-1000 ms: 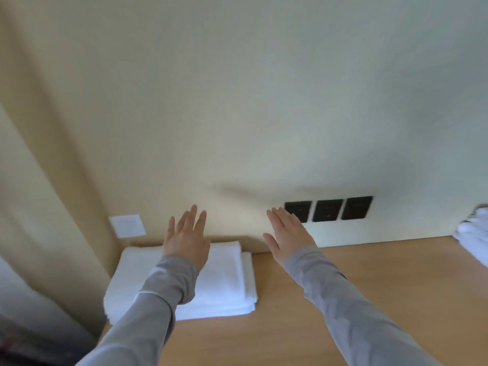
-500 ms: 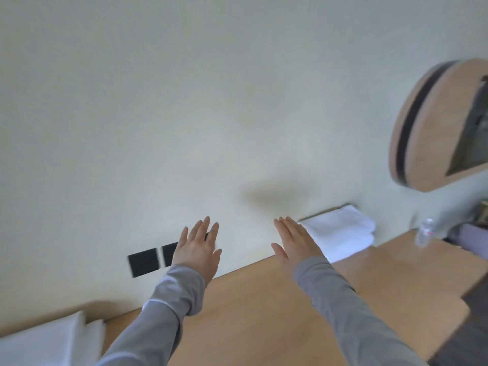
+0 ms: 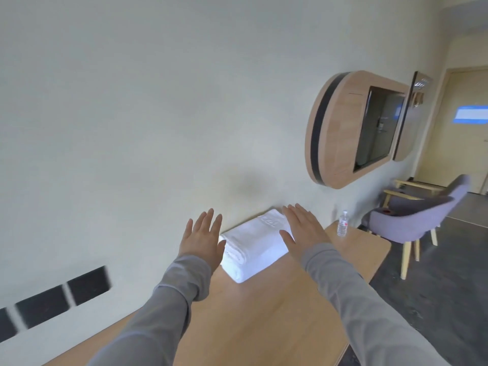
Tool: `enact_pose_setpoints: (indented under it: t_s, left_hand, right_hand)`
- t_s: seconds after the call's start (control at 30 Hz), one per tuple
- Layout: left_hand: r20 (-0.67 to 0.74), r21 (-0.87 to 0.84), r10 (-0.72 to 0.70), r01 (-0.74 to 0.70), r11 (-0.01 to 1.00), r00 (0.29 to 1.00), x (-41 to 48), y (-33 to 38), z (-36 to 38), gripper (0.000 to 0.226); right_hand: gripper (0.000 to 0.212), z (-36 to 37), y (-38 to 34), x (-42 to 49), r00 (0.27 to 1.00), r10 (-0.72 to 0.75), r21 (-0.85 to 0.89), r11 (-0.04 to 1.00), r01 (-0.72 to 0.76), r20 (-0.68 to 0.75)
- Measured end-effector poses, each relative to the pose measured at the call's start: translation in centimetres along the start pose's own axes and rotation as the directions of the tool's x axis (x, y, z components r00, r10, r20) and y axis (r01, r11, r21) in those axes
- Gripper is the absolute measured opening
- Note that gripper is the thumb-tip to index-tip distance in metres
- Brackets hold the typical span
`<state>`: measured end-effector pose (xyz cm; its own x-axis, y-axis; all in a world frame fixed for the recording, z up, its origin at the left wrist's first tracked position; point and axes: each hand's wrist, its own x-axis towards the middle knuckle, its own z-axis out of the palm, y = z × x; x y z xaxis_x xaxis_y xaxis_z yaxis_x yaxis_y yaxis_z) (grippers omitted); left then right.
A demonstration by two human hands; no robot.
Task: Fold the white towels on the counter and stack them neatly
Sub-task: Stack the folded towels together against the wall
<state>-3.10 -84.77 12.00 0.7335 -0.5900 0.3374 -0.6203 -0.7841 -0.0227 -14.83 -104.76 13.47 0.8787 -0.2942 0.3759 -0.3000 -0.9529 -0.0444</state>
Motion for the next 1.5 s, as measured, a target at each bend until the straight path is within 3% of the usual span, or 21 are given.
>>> enact_pose_setpoints:
  t_s: [0.17,0.3,0.43,0.6,1.03,1.13,1.23,1.4,1.5]
  left_hand:
    - [-0.032,-0.072,-0.047,0.045,0.996,0.998,8.0,2.2,3.1,0.060]
    - [0.037,-0.108,-0.071,0.075,0.991,0.997,12.5,4.3,6.5,0.060]
    - [0.045,0.016,-0.055,0.054,0.998,0.997,15.9,5.0,8.8,0.059]
    - [0.007,0.099,-0.126,0.125,0.987,0.992,19.8,4.7,10.9,0.060]
    - [0.030,0.210,-0.378,0.364,0.907,0.925,26.8,9.1,17.7,0.057]
    - [0.032,0.013,-0.562,0.561,0.827,0.827,26.8,10.4,19.8,0.038]
    - [0.191,-0.193,-0.733,0.757,0.624,0.652,25.3,11.4,22.7,0.032]
    - [0.410,-0.181,-0.819,0.916,0.358,0.401,22.3,13.2,27.6,0.041]
    - [0.572,-0.147,-0.775,0.963,0.226,0.269,21.8,13.8,29.9,0.050]
  right_hand:
    - [0.056,2.3,5.0,6.2,1.000,0.009,0.016,1.000,-0.008,-0.014]
    - [0.056,4.9,8.5,9.8,0.999,0.020,0.011,1.000,-0.020,0.027]
    - [0.056,7.2,11.9,13.1,0.997,0.014,-0.026,1.000,-0.012,0.080]
    - [0.056,10.3,15.3,17.9,0.992,-0.032,-0.014,0.999,0.034,0.124]
    - [0.053,21.2,23.4,28.7,0.959,-0.215,0.232,0.958,0.170,0.184]
    - [0.044,24.3,24.9,29.7,0.950,-0.219,0.280,0.948,0.153,0.223]
    - [0.034,27.6,25.6,29.6,0.928,-0.229,0.334,0.934,0.124,0.293]
    - [0.030,32.7,25.6,27.9,0.845,-0.250,0.393,0.918,0.052,0.473]
    - [0.036,35.4,25.7,26.7,0.755,-0.256,0.377,0.926,0.013,0.603]
